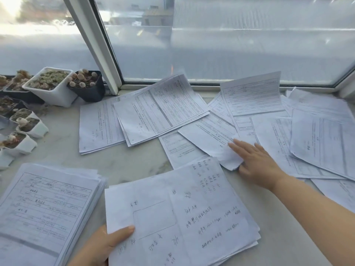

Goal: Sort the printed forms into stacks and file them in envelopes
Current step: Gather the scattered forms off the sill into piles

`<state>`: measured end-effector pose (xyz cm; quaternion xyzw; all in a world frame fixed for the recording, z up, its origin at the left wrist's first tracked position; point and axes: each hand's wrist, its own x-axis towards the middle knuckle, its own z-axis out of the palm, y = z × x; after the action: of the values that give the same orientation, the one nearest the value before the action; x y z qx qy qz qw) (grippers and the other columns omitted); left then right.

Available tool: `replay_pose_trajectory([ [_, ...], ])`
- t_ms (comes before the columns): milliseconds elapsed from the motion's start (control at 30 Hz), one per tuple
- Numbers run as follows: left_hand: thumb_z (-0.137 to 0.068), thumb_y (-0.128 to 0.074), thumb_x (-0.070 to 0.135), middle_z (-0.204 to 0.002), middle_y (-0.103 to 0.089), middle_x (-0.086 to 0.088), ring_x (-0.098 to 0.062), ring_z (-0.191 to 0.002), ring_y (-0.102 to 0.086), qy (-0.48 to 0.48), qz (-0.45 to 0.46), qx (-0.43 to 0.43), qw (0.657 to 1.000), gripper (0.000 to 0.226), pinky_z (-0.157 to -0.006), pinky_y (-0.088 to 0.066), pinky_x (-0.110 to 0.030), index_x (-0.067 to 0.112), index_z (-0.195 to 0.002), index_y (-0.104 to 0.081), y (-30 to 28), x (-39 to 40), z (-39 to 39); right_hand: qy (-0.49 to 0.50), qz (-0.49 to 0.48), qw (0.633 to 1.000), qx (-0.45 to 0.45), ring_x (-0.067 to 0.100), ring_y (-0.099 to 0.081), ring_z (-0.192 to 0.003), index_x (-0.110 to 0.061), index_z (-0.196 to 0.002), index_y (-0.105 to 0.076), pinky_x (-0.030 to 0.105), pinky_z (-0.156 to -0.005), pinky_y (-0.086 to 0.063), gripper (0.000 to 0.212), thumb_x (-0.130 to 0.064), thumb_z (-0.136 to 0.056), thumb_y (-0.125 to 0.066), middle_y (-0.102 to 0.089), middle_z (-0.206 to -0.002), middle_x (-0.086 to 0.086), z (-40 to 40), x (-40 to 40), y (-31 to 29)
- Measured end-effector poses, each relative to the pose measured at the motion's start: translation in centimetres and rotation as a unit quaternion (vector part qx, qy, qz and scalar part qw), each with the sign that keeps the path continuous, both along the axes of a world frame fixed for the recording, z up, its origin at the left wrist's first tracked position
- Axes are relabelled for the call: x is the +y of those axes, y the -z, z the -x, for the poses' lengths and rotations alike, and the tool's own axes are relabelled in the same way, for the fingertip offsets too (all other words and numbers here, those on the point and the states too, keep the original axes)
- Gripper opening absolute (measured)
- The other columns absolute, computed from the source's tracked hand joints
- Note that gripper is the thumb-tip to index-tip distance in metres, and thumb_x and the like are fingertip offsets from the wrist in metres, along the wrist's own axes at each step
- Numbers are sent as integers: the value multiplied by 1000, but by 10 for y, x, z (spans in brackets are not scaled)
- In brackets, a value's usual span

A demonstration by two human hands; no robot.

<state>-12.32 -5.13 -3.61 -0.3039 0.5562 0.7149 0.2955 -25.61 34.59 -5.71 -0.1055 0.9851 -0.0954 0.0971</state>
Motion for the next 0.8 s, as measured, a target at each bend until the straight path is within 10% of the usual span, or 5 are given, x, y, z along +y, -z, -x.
replay_pose_trajectory([
  [167,-74,-62,0,-109,-68,-22,-40,-95,-67,-3,0,-14,1000,41,-85,-49,-49,5,-115,-62,-1,-5,-10,30,5,999,21,18,-31,-136,-30,-144,-41,28,-104,-31,59,-15,-89,-57,-34,-151,-9,23,-4,9],
  [433,-80,-60,2,-102,-69,-25,-42,-89,-68,-43,24,-10,999,33,-70,-59,-45,-2,-113,-62,4,8,-16,23,106,974,200,36,-65,-81,-7,-107,-74,43,-62,-53,37,6,-72,-69,-65,-97,15,-4,-61,-37],
  [600,-87,-57,30,-106,-71,-17,-32,-95,-69,-81,4,-3,997,41,-78,-54,-42,3,-118,-62,7,32,-11,-163,93,969,159,21,-57,-43,-11,-99,-76,21,-32,-39,58,-10,-41,-86,-64,-74,2,-98,-138,-43],
  [700,-89,-43,62,-120,-66,-12,-28,-110,-64,-102,-78,-17,992,61,-95,-44,-44,14,-122,-63,2,31,-6,-225,36,969,95,10,-49,-35,-21,-88,-78,21,-32,-22,62,-25,-27,-87,-61,-68,-8,-137,-177,-34],
  [800,-90,-49,50,-118,-67,-13,-30,-110,-64,-100,-82,-11,992,52,-95,-46,-44,10,-120,-64,0,27,-6,-221,-11,975,3,6,-43,-30,-25,-76,-78,21,-41,-11,60,-39,-18,-85,-58,-60,-9,-151,-208,-35],
])
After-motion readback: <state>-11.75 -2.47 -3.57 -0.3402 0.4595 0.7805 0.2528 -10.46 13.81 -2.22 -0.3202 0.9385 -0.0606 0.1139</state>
